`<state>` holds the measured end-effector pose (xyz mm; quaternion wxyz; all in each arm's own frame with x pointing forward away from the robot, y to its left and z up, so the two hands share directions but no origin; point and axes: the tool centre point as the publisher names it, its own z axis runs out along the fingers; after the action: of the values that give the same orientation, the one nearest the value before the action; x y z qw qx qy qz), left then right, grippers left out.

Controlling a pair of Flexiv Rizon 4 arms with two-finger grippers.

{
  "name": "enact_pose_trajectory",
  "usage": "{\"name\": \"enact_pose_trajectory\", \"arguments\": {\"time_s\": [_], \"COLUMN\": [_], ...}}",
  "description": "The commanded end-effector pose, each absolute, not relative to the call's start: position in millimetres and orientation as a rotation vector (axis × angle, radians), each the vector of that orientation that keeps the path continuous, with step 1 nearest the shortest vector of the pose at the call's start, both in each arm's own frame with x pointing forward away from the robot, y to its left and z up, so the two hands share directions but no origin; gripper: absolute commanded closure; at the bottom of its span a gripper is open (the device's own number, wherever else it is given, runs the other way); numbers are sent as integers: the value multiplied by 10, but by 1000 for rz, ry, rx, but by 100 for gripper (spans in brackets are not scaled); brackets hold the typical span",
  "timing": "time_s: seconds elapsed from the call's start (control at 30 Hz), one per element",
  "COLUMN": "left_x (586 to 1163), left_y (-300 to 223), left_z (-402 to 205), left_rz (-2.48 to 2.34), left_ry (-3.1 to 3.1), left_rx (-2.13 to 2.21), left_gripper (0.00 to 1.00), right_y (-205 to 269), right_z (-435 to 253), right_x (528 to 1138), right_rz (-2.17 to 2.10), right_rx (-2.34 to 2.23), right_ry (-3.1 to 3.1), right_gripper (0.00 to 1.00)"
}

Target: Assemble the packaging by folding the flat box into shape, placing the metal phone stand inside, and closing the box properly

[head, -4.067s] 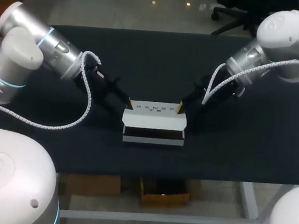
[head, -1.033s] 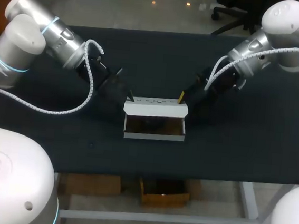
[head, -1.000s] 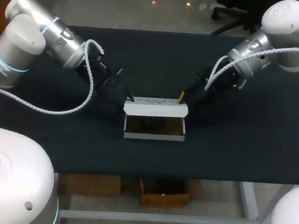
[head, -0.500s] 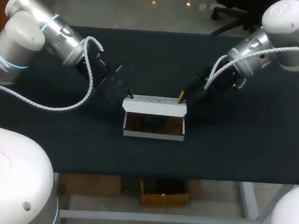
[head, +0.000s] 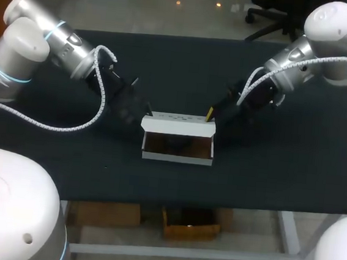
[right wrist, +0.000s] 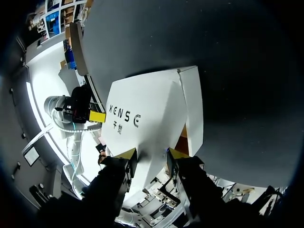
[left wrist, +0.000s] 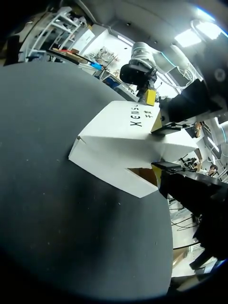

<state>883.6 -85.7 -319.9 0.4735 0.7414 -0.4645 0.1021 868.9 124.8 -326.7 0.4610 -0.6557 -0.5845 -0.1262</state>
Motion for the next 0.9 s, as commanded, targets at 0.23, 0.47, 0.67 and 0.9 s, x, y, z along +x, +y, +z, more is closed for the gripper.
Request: {"name": "enact_pose_trajectory", "arguments": {"time_s": [0.23,0.47,0.67,0.9], "left_x": [8785,8780,8836,8871], "left_y": [-824,-804,-800,-806], "left_z": [-3224,-3191,-3146,-3103], "left_rz": [231,220,210,203], "left_ry": [-1116,-1110,-1102,-1096], "left_rx": [1797,1787,1776,1778], "left_gripper": [63,63,63,63], "right_y": [1274,1281,1313,1298], "right_z": [-3291,-3263,-3211,-3181], "right_x": [8679,8671,8722,8800], "right_rz": [-307,-311,-305,-303], "right_rx": [-1598,-1596,-1592,-1593], "right_ry": [-1433,-1432,-1430,-1424], "right_gripper": [62,62,62,61]}}
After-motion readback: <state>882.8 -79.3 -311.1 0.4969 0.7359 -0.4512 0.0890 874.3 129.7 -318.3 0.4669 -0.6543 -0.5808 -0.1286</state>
